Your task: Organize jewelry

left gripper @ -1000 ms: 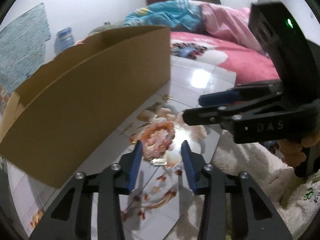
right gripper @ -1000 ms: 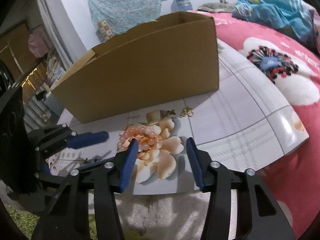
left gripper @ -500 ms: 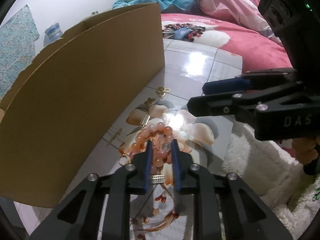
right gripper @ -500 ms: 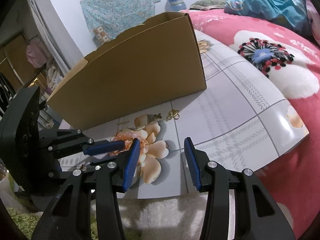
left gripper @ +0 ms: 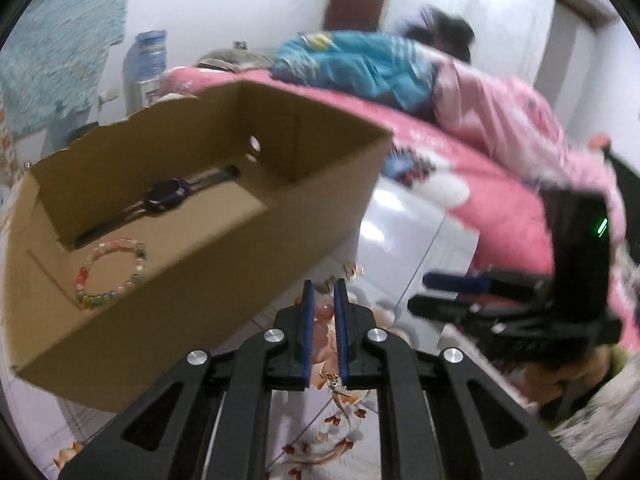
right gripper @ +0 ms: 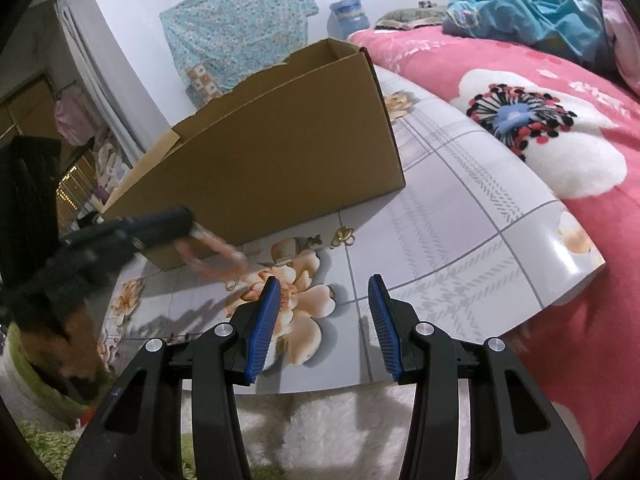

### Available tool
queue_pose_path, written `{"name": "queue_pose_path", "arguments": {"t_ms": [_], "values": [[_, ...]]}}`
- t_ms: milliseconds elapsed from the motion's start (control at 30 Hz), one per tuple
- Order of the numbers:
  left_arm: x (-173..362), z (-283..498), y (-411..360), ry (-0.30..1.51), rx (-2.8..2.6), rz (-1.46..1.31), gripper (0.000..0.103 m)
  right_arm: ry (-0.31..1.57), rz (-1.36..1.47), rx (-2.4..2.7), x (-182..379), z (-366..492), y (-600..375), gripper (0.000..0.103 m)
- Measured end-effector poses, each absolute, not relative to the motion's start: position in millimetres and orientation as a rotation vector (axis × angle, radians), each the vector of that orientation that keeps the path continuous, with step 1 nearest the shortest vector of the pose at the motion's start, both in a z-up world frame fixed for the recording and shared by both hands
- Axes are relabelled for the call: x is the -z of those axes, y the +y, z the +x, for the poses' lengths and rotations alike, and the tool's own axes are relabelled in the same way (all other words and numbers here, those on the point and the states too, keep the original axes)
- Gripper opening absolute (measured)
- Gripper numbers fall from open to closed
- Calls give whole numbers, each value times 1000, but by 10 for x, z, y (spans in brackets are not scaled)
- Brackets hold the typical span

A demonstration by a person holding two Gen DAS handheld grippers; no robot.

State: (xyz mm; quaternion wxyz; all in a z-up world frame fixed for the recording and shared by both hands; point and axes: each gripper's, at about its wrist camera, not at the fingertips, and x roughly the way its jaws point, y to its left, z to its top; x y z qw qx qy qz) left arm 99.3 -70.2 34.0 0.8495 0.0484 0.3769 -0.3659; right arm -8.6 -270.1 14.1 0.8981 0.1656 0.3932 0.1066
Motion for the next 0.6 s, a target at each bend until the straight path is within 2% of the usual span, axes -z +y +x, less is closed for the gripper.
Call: {"name": "queue_pose_path", "arguments": {"t_ms": [167,600], "values": [[-447,943,-354,816,743,3,9,813,340,-231,-150,-67,-2654,43],[43,954,398,943,530,-176,10,826,309,-255,-169,19,-2476,43]]}}
